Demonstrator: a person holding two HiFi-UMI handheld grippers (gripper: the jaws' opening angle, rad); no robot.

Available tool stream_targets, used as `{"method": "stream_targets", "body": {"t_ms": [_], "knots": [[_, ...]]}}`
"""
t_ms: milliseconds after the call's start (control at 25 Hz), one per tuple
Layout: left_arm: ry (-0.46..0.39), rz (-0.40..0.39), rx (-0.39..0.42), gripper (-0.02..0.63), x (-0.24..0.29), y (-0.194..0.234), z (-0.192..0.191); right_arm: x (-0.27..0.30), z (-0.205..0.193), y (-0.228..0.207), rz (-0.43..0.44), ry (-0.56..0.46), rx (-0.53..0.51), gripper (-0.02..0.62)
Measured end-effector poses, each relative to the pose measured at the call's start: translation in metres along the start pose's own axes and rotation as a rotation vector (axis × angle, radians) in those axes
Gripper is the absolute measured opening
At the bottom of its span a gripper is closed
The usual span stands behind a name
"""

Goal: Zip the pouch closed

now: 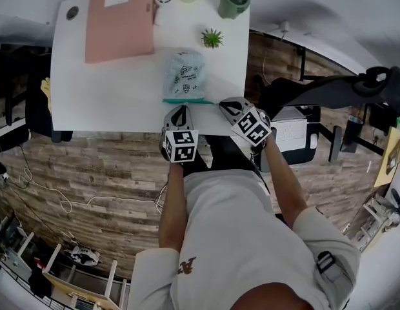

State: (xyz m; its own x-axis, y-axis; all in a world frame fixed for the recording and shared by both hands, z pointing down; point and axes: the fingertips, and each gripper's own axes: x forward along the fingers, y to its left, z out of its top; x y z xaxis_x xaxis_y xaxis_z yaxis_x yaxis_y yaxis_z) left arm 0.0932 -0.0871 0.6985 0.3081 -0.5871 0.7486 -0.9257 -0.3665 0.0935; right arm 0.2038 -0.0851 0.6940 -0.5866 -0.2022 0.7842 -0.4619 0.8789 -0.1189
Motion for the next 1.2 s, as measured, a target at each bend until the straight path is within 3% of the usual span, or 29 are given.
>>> {"method": "stream_targets", "body": {"t_ms": [1200], "knots": [[0.025, -0.004, 0.016, 0.0, -0.004, 0.032, -0.005, 0.0, -0.002, -0.005, -0.066, 0.017, 0.074, 0.005]]}}
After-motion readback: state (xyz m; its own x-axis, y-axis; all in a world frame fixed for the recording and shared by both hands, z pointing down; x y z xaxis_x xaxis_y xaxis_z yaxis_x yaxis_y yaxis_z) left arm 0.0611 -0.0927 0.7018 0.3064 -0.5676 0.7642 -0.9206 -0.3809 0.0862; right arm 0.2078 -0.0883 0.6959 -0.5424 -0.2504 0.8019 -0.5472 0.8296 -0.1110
